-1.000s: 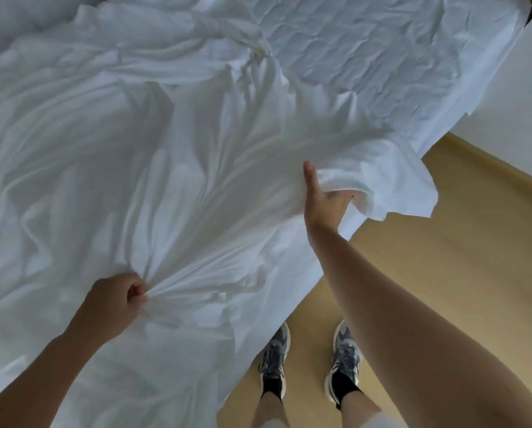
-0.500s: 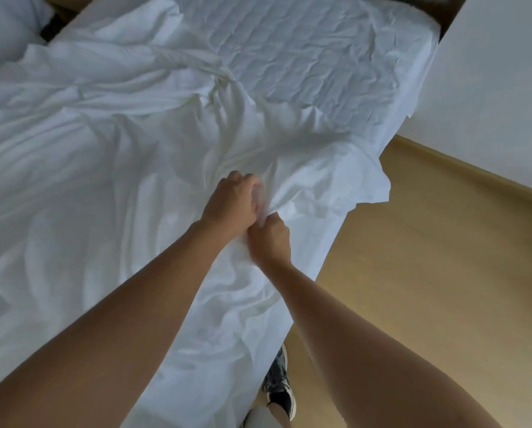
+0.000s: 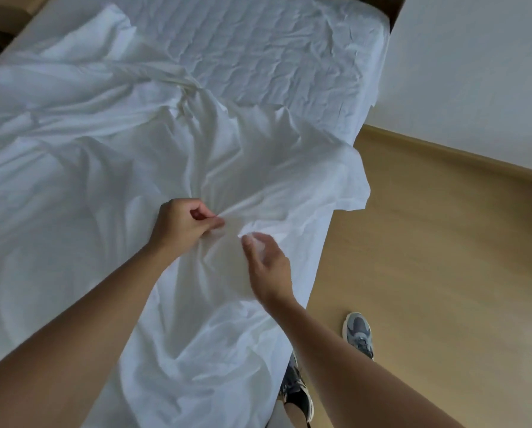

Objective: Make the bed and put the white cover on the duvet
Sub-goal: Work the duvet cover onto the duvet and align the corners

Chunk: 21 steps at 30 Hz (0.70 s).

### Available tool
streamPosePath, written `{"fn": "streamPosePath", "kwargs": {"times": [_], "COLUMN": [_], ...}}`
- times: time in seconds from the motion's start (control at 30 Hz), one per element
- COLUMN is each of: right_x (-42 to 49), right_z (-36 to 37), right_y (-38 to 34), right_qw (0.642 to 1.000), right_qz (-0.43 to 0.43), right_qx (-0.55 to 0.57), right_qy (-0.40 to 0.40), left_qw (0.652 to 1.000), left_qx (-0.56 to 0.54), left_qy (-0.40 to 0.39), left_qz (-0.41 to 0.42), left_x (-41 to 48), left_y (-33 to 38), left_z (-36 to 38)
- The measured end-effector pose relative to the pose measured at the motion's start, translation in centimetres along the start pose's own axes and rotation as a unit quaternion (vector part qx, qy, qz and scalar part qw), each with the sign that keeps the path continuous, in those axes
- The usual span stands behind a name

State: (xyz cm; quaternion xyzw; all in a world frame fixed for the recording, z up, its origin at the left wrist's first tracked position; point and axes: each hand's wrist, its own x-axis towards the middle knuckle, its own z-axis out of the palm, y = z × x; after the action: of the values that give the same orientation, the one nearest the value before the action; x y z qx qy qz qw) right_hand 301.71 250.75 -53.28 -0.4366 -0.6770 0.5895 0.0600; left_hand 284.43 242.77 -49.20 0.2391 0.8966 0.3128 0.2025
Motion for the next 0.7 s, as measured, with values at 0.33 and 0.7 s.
{"fn": "streamPosePath", "kwargs": {"times": [0.33,0.7], "right_x": [5.6,5.4], "right_z": [-1.1,0.2], "right_y": [-2.7,-5.5], "right_qw": [0.938,0.975], "right_qz": [0.149,0.074], "right_qx": [0.255,0.097], "right_qy": [0.181,0.185], "left_qw": [0.946,0.946], "left_qx": [0.240,0.177], "left_qy": [-0.211,-0.065], "left_qz": [-0.045,0.264], "left_x": [-7.0,5.1], "left_y": [-6.2,7.7], "left_z": [-6.2,-0.8]}}
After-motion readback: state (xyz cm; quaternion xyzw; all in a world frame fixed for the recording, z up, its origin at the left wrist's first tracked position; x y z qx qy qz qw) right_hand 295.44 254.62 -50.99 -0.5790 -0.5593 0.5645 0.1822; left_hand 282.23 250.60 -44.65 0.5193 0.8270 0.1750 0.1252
